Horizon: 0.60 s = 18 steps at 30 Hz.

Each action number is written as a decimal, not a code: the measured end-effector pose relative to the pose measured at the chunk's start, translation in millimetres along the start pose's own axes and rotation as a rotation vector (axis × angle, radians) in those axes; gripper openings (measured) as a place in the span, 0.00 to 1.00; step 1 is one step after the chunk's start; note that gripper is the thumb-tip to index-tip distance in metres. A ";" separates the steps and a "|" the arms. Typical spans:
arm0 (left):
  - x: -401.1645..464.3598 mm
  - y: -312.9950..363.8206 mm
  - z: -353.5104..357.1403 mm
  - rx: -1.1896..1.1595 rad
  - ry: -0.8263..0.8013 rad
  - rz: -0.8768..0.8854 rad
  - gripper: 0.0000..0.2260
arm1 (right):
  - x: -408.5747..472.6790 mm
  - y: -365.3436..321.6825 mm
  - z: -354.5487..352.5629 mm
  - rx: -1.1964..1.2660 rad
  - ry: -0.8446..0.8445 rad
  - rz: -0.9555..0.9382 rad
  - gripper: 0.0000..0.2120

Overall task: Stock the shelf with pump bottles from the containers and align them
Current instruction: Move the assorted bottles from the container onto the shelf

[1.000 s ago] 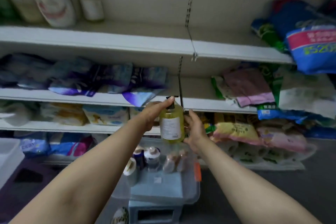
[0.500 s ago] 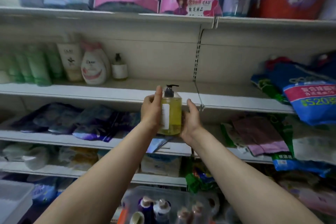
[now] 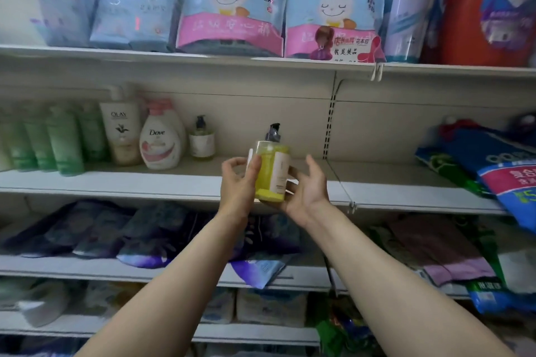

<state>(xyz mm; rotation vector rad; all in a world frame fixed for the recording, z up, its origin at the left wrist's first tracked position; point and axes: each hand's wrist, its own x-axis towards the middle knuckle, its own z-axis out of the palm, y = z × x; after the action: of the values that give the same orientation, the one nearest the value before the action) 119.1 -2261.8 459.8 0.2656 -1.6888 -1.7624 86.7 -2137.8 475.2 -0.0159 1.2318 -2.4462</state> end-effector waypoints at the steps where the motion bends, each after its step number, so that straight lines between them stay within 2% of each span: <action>1: 7.9 -1.4 -5.4 0.062 0.015 0.035 0.16 | 5.0 2.5 7.6 0.003 0.008 -0.010 0.32; 4: 28.3 -7.7 -24.0 0.157 -0.045 0.056 0.13 | 20.3 11.7 26.1 0.003 0.020 -0.028 0.33; 8: 48.4 -17.5 -47.7 0.175 -0.151 0.081 0.26 | 41.9 28.8 47.7 -0.005 0.004 -0.011 0.33; 10: 61.2 -20.0 -59.4 0.213 -0.162 0.092 0.28 | 54.8 39.4 57.1 -0.008 -0.007 -0.014 0.31; 15: 94.6 -34.0 -90.4 0.274 -0.192 0.042 0.24 | 86.3 57.5 74.3 -0.166 -0.016 -0.067 0.25; 18: 113.7 -45.2 -103.3 0.246 -0.166 -0.005 0.29 | 103.2 68.4 83.2 -0.223 -0.018 -0.070 0.23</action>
<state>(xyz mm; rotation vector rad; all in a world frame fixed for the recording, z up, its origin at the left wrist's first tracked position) 78.2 -2414.9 436.5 0.2369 -2.0289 -1.6169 30.8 -2274.8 455.9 -0.1447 1.5126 -2.3479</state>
